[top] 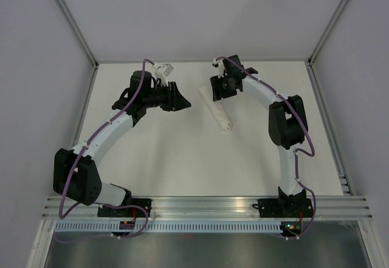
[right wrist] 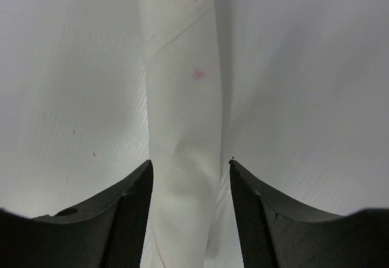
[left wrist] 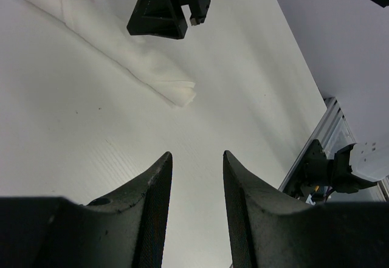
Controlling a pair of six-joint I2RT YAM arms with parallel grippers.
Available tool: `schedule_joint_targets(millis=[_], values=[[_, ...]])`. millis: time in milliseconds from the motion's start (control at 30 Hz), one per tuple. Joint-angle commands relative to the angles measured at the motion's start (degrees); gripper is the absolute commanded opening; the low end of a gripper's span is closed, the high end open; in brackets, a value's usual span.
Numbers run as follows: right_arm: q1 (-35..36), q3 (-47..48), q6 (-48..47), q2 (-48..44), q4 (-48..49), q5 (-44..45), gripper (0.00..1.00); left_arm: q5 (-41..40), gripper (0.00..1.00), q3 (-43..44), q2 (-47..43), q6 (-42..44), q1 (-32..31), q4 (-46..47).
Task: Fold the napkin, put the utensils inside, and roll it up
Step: Roll the napkin with the utensil
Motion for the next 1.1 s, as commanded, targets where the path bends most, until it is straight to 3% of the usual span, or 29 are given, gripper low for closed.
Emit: schedule_joint_targets(millis=[0, 133, 333, 533, 767, 1067], values=[[-3.44, -0.49, 0.53, -6.35, -1.36, -4.21, 0.6, -0.81, 0.44, 1.75, -0.59, -1.14, -0.03, 0.11], [-9.94, -4.97, -1.13, -13.11, 0.22, -8.61, 0.62, -1.78, 0.44, 1.14, -2.26, -0.35, -0.03, -0.59], [-19.07, -19.82, -4.46, -28.67, 6.72, -12.03, 0.72, -4.15, 0.45, 0.44, -6.12, 2.03, -0.03, -3.75], [-28.66, -26.94, -10.26, -39.91, 2.96, -17.22, 0.79, -3.8, 0.45, 1.84, -9.2, 3.96, -0.03, -7.7], [-34.21, -36.07, -12.12, -51.08, 4.09, -17.14, 0.92, -5.56, 0.45, -0.62, -12.98, 5.28, -0.03, -8.42], [-36.67, -38.64, -12.92, -52.16, 4.62, -17.75, 0.98, -5.21, 0.45, -4.14, -16.5, 6.86, -0.03, -6.31]])
